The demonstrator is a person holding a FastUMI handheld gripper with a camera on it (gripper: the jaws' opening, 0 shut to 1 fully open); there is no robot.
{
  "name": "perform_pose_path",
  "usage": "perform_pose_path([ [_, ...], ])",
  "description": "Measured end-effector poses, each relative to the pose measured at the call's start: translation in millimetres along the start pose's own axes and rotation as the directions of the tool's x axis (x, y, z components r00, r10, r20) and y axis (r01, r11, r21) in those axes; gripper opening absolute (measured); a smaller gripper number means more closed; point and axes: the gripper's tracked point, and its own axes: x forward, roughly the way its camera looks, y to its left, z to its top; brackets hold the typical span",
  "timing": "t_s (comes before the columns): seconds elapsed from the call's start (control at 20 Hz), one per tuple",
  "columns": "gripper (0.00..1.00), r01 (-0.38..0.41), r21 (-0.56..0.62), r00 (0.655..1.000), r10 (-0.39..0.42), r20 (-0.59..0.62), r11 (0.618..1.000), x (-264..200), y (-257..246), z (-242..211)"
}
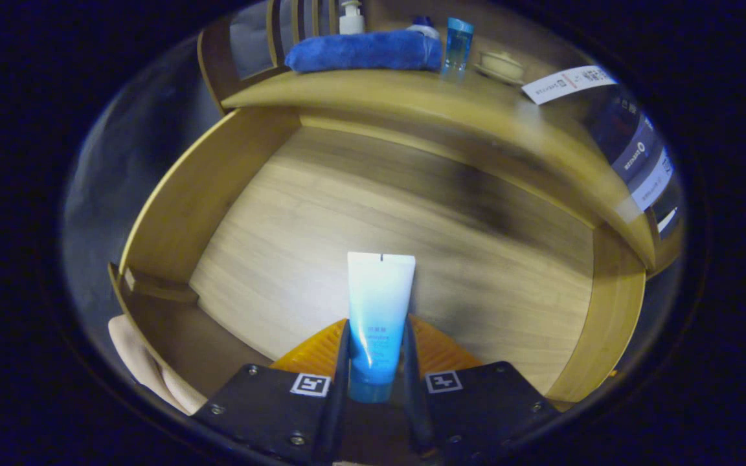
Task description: Pull open the drawer, take out the items inside it, and place them on the countertop above the cabinet.
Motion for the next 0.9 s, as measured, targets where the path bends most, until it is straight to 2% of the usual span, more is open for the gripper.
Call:
perform_pose_path([
  [0.25,0.39,-0.037,0.026,0.990,0.033,0.138,0.999,-48,5,42],
  [0.5,0.39,-0.002,0.090,0.962,-0.023,0.272,0.996,-75,-18,105],
  [0.75,0.38,0.029,0.213,0.922,-0.108,0.371,0.977,-68,-52,166],
  [0.9,0.38,0.061,0.247,0.920,-0.150,0.363,0.967,-49,-66,183],
])
